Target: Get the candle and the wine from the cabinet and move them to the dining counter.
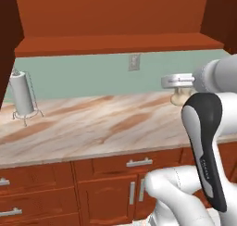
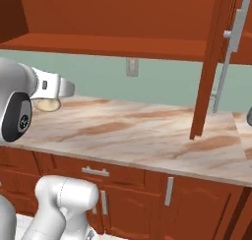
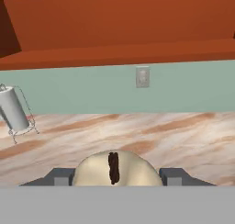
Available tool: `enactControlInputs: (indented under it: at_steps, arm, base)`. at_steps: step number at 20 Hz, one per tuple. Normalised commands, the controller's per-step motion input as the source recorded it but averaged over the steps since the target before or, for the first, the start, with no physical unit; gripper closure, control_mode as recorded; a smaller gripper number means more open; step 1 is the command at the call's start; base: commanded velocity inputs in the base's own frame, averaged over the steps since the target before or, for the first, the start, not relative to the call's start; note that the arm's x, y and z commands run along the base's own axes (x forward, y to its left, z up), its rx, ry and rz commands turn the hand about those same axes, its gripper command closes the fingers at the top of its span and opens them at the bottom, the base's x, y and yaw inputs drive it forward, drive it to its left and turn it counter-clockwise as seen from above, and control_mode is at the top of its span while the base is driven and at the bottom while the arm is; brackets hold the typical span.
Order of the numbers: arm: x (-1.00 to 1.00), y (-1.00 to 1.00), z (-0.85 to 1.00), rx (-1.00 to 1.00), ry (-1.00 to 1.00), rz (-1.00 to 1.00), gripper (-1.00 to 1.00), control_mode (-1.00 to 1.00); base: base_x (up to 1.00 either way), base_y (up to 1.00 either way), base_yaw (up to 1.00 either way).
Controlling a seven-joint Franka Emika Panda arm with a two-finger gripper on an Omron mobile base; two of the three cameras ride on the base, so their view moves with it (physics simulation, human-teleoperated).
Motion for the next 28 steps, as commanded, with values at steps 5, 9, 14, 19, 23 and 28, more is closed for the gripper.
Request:
enactControlInputs:
  at_steps: [5, 9, 14, 19, 23, 28]
  arm:
    - [0.00, 0.00, 0.00, 0.00, 0.00, 0.00, 1.00, 1.00]
    - [0.00, 0.00, 0.00, 0.00, 0.00, 0.00, 1.00, 1.00]
    - [0.00, 0.00, 0.00, 0.00, 0.00, 0.00, 1.00, 1.00]
    - [0.00, 0.00, 0.00, 0.00, 0.00, 0.00, 1.00, 1.00]
    - [0.00, 0.00, 0.00, 0.00, 0.00, 0.00, 1.00, 1.00]
    - [0.00, 0.00, 0.00, 0.00, 0.00, 0.00, 1.00, 1.00]
  base:
    - [-0.83, 0.82, 0.69]
    - [-0.43, 0.85, 0.91]
    - [-0.41, 0.84, 0.93]
    - [-0.41, 0.87, 0.92]
    - [-0.55, 0.99, 0.81]
    - [-0.73, 1.00, 0.73]
